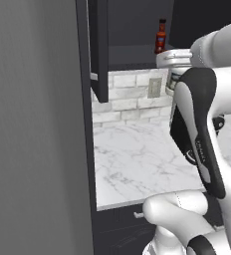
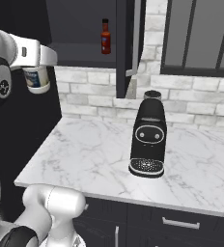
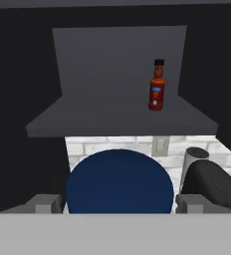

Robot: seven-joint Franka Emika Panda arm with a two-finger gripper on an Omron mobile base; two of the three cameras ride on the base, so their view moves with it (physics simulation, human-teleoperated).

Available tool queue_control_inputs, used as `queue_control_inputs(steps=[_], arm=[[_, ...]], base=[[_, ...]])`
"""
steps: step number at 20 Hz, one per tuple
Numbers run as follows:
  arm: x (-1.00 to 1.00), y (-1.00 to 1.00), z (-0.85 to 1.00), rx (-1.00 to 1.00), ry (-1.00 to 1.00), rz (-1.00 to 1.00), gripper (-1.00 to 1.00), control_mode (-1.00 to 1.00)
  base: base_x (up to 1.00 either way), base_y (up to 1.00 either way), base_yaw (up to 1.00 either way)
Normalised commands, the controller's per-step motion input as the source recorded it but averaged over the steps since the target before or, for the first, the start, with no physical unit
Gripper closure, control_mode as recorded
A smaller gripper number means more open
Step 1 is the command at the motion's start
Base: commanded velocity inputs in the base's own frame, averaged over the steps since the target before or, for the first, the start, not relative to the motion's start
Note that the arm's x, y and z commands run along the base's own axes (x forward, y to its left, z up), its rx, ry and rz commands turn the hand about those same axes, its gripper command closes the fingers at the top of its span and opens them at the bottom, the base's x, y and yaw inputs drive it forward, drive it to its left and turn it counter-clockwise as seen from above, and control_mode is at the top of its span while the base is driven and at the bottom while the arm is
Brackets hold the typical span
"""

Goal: Move the mayonnaise and condiment bottle from the cabinet to the dining counter.

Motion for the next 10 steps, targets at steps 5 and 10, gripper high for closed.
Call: queue_control_inputs(steps=[5,10], arm=[[-0.38,-0.06,-0.35,0.0,0.14,-0.01,1.0,-1.0],[-0.46,-0.09,-0.45,0.0,0.14,0.0,1.0,-1.0]], base=[[0.0,0.0,0.0],[0.0,0.0,0.0]])
